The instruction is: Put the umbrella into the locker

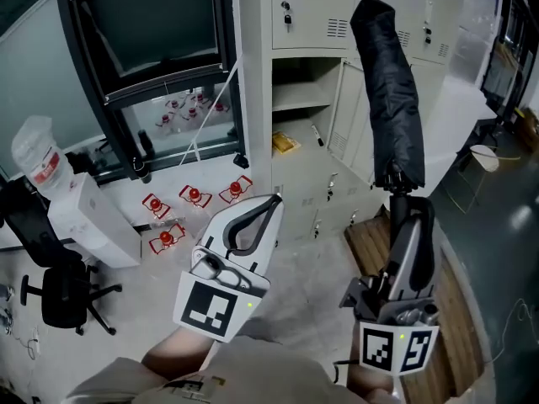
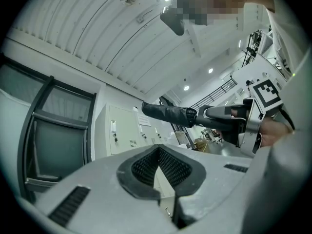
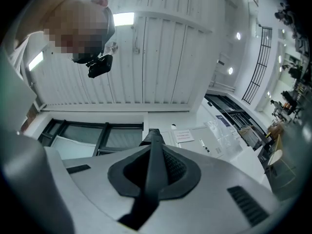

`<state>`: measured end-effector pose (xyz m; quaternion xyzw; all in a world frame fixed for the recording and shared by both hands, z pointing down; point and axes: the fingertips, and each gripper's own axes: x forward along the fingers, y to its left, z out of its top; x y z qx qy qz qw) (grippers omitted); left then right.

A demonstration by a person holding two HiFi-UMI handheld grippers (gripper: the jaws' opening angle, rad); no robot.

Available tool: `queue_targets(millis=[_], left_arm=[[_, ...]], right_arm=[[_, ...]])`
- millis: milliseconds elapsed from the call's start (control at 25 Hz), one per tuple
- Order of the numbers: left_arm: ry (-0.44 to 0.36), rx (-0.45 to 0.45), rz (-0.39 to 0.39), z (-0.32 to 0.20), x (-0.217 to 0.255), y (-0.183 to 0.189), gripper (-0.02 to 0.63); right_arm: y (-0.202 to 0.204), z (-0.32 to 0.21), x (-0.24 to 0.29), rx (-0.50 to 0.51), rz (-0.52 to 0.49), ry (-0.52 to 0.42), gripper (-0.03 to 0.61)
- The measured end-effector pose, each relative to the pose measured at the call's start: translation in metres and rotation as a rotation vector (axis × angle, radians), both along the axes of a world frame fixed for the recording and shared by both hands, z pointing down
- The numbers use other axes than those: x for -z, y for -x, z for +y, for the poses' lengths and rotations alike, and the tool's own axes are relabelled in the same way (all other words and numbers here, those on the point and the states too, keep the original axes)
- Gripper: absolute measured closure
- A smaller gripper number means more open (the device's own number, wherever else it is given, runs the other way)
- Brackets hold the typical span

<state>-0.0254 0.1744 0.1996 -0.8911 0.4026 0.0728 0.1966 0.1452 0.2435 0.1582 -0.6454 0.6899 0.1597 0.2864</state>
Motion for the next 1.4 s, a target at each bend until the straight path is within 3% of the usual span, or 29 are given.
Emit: queue_targets(millis=[480,680,1080,1400], left_arm=[[-0.004,0.023,-0.014,-0.012,-0.011,-0.012,0.606],[-0.008,0.01,-0.058,-0.028,-0.023,-0.016,0.606],[0.038,-0.015,-0.031,-0.076,-0.039,-0.019,0.606],[0.08,-0.007,-0.052,-0.124,-0.055,-0.018,0.606]], right_arm=[[-0.017,-0.019,-0.021,0.032,-0.017,0.082,0.554],[-0.012,-0.037,-0.032,0.03,0.006,0.118,0.554],[-0.002,-0.093,-0.062,0.08,0.016,0.233,0.554],[0.001,-0.15,-0.087,0.095,0.022,0.328,0.552]])
